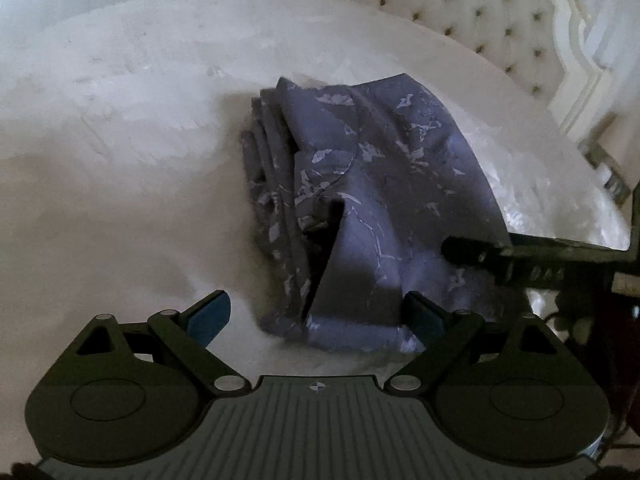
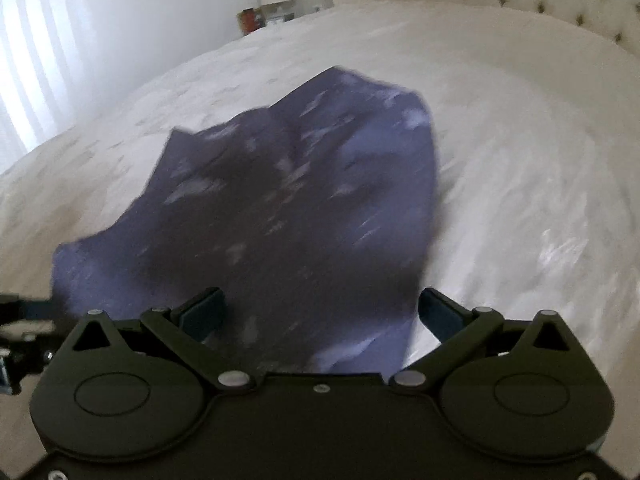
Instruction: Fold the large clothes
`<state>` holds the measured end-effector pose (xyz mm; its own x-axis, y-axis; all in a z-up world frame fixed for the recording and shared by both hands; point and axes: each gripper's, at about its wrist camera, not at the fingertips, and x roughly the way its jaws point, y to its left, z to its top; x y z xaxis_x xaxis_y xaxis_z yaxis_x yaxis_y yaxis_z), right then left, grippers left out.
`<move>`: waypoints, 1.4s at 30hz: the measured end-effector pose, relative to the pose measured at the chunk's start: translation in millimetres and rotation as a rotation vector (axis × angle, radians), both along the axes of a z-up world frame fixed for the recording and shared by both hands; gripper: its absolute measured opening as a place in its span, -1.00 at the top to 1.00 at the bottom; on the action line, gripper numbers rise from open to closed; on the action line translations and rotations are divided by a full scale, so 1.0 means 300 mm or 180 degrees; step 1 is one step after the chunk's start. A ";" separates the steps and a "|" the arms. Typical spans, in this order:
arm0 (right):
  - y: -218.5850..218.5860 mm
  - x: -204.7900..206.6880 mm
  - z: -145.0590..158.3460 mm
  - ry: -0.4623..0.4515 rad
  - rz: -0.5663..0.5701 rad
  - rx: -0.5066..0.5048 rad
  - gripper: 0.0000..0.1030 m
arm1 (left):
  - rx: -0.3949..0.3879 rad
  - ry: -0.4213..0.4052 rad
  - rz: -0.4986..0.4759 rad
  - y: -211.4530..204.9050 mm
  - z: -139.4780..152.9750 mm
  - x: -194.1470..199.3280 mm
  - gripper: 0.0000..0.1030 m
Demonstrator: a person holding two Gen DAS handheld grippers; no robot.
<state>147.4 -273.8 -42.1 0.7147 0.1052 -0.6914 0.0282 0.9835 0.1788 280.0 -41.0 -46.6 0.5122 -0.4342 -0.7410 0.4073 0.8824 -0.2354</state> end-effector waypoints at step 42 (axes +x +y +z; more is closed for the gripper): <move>0.273 -0.738 0.254 -0.0461 -0.0690 -0.0449 -0.99 | 0.0593 -0.0657 0.0659 0.111 0.219 -0.597 -0.82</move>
